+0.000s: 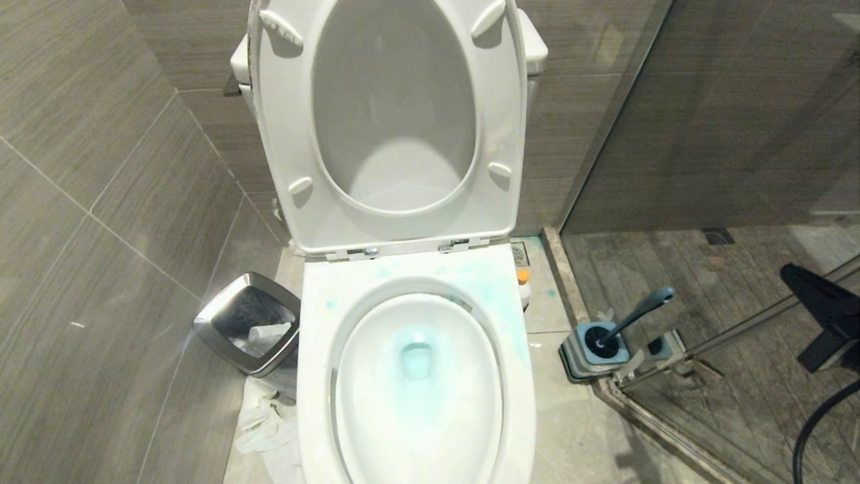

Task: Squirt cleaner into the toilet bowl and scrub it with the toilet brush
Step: Flush the toilet

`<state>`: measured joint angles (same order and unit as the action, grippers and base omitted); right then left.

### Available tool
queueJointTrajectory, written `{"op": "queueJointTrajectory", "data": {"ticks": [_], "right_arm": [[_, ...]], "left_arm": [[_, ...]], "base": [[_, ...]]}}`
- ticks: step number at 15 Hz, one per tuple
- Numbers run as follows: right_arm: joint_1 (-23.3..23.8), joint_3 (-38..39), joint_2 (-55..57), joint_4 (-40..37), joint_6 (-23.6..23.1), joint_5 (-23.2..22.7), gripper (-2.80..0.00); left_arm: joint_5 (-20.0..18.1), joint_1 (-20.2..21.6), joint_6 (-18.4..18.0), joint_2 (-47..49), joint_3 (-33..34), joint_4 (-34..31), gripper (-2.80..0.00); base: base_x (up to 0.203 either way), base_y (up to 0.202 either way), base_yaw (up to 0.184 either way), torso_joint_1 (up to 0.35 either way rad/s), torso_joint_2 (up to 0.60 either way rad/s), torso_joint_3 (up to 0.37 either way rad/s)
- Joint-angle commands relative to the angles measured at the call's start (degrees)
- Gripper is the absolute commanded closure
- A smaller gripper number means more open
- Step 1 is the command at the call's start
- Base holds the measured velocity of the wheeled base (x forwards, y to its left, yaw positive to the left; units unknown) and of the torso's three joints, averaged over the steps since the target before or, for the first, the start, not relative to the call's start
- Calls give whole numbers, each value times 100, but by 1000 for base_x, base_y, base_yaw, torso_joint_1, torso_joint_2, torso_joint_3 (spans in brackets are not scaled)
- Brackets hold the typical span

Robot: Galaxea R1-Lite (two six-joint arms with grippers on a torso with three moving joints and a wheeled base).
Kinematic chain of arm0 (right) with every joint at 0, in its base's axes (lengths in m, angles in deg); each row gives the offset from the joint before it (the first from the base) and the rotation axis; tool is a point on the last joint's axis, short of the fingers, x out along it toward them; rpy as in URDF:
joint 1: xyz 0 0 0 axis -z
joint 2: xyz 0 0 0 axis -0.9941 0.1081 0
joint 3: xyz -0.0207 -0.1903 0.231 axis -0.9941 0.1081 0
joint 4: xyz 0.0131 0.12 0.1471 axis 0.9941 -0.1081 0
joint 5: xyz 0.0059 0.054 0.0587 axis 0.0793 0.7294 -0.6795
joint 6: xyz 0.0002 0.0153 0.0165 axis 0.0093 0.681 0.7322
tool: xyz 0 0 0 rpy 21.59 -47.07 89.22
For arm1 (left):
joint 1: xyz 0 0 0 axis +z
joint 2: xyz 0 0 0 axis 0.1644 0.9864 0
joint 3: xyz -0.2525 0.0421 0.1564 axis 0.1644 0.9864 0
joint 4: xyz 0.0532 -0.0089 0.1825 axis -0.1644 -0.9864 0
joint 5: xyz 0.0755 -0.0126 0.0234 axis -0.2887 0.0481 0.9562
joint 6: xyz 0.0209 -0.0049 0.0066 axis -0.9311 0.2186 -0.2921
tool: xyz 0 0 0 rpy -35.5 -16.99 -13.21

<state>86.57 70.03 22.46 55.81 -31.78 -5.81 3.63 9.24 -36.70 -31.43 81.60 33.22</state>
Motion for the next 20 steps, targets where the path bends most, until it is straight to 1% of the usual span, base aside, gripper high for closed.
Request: {"op": "queueJointTrajectory", "data": {"ticks": [1, 2, 5, 7, 10, 11, 12, 13, 15, 17, 18, 20], "right_arm": [[22, 31, -1646, -708, -16, 7, 0], [35, 24, -2092, -1121, -25, 13, 0], [191, -174, -3459, -2675, -106, 6, 0], [245, -453, -4323, -3769, -231, -2, 0], [131, -1044, -5351, -5502, -605, 15, 0], [4, -1172, -5600, -5873, -778, 30, 0], [-172, -1217, -5830, -6125, -1032, 93, 0], [-219, -1167, -6026, -6261, -1131, 143, 0], [-252, -865, -6533, -6509, -1174, 174, 0], [-263, -665, -7163, -7104, -1159, 194, 0], [-266, -514, -7303, -7261, -1078, 205, 0], [-268, -22, -7280, -7212, -828, 199, 0]], "left_arm": [[4, -4, 1, 0, 0, 1, 0], [-4, -4, 1, 0, 0, 1, 0], [4, -4, 1, 0, 0, 1, 0], [4, -4, 1, 0, 0, 1, 0], [4, -4, 1, 0, 0, 1, 0], [4, -4, 1, 0, 0, 1, 0], [3, -4, 1, 0, 0, 9, 0], [4, -4, 1, 0, 0, 1, 0], [-4, -4, 1, 0, 0, 1, 0], [4, -4, 1, 0, 0, 1, 0], [4, -4, 1, 0, 0, 1, 0], [4, -4, 1, 0, 0, 1, 0]], "base": [[0, 0, 0, 0, 0, 0], [0, 0, 0, 0, 0, 0], [0, 0, 0, 0, 0, 0], [0, 0, 0, 0, 0, 0], [0, 0, 0, 0, 0, 0], [0, 0, 0, 0, 0, 0], [0, 0, 0, 0, 0, 0], [0, 0, 0, 0, 0, 0], [0, 0, 0, 0, 0, 0], [0, 0, 0, 0, 0, 0], [0, 0, 0, 0, 0, 0], [0, 0, 0, 0, 0, 0]]}}
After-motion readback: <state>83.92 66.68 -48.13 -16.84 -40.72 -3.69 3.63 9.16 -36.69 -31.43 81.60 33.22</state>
